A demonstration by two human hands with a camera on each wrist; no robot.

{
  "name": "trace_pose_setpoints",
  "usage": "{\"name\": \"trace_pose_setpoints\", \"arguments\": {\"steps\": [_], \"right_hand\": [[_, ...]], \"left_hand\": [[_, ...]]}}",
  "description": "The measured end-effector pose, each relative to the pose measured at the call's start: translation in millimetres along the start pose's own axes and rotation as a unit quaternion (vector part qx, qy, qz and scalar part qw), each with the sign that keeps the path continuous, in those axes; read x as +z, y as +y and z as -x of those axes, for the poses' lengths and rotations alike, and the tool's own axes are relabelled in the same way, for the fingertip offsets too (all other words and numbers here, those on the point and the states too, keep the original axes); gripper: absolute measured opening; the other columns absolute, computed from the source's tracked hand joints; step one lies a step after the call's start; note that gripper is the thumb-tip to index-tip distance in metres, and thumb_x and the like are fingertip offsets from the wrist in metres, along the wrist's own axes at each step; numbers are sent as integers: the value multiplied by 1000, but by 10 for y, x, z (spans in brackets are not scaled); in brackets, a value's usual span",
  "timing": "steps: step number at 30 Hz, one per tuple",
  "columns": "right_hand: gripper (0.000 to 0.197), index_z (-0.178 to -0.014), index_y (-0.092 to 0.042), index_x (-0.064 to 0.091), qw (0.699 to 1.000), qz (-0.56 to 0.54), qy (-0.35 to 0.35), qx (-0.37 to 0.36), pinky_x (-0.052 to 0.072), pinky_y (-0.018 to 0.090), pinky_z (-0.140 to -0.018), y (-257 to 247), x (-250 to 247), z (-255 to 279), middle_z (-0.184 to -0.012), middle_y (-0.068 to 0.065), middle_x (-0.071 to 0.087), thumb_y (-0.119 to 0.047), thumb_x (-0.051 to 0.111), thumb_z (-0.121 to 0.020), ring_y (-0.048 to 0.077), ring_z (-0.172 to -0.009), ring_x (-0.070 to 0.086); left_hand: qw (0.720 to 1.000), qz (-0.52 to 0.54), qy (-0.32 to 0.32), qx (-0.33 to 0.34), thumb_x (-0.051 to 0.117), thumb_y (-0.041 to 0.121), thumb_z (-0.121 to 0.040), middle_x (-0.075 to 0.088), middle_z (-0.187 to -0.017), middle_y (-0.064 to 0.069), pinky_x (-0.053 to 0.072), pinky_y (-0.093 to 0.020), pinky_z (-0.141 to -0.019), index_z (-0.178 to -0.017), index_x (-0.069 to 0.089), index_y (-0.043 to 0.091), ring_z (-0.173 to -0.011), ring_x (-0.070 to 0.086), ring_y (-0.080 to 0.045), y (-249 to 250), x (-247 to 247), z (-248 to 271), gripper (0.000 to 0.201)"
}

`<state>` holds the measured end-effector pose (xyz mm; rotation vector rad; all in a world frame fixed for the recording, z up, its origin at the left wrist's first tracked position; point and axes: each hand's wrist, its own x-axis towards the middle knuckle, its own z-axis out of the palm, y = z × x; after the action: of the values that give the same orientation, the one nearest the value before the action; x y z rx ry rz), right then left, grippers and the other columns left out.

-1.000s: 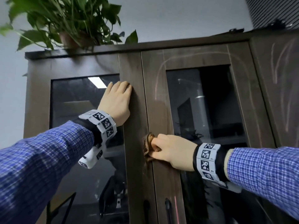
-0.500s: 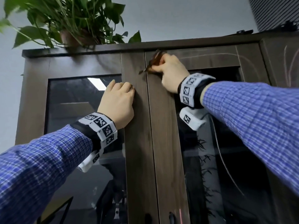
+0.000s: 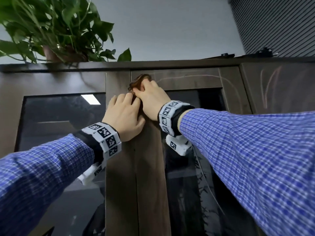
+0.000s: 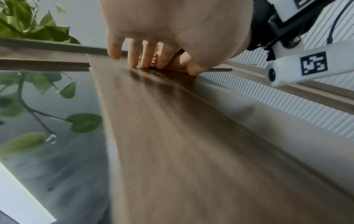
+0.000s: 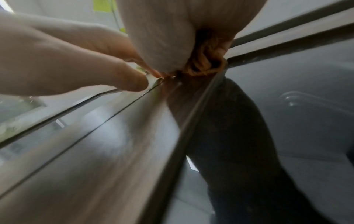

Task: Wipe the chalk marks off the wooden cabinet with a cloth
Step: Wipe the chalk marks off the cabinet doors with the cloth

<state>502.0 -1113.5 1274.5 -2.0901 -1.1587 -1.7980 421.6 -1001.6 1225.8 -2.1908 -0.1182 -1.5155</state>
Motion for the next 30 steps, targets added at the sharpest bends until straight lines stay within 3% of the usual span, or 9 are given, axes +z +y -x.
{"name": "trace_pose_setpoints", "arguments": {"steps": [6, 11, 15, 17, 22, 25, 27, 30], "right_hand": [[48, -132, -20, 50, 991, 6, 8, 133, 45, 45, -93, 676, -197, -85, -130, 17, 38, -11, 46, -85, 39, -119, 41], [55, -135, -23, 51, 967, -1, 11, 253, 40, 43, -102, 1548, -354, 353, -130, 19, 37, -6, 49, -83, 42, -120, 40], [51, -135, -22, 54, 950, -19, 28, 311, 39, 40, -105, 1667, -386, 440, -134, 17, 36, -6, 51, -87, 38, -124, 38], [51, -136, -20, 53, 953, -21, 33, 299, 37, 39, -105, 1464, -347, 328, -135, 18, 35, -8, 51, -86, 39, -124, 38], [53, -135, -23, 52, 991, -34, 10, 130, 41, 38, -99, 548, -191, -95, -132, 15, 37, -12, 52, -83, 39, -116, 41], [48, -135, -23, 51, 998, -22, -9, 66, 39, 38, -101, 98, -106, -301, -136, 13, 35, -22, 56, -88, 35, -123, 38], [46, -136, -25, 51, 998, -18, -13, 59, 38, 38, -103, 59, -83, -331, -138, 9, 34, -23, 56, -90, 32, -127, 34], [54, -141, -33, 47, 999, -27, -15, 44, 40, 39, -103, 251, -125, -260, -137, 7, 35, -13, 49, -91, 30, -126, 33]], "left_hand": [[998, -6, -27, -56, 42, 52, -95, 46, -129, -13, 44, -46, -93, -126, 51, 14, -120, 43, -36, 178, -31, -213, 49], [998, -10, -10, -57, 48, 52, -94, 45, -128, -14, 44, -44, -91, -129, 47, 12, -118, 41, -36, 172, 43, -150, 53], [998, -6, 0, -56, 48, 57, -92, 44, -130, -14, 45, -46, -93, -134, 43, 12, -117, 41, -36, 181, 106, -140, 62], [998, -6, 5, -57, 46, 58, -91, 45, -129, -15, 45, -47, -97, -137, 43, 10, -115, 42, -36, 189, 145, -135, 66], [999, -19, 15, -47, 44, 58, -92, 47, -128, -15, 44, -45, -99, -137, 44, 8, -112, 44, -36, 181, 187, -134, 68], [999, -3, 34, -30, 44, 58, -92, 51, -119, -11, 44, -45, -96, -130, 53, 13, -107, 44, -33, 159, 211, -117, 59], [999, 6, 47, -21, 45, 57, -92, 52, -116, -9, 45, -44, -94, -126, 56, 14, -105, 44, -32, 161, 219, -103, 56], [999, -11, 39, -29, 46, 59, -91, 51, -122, -13, 47, -45, -94, -131, 50, 8, -109, 46, -34, 184, 196, -113, 65]]}}
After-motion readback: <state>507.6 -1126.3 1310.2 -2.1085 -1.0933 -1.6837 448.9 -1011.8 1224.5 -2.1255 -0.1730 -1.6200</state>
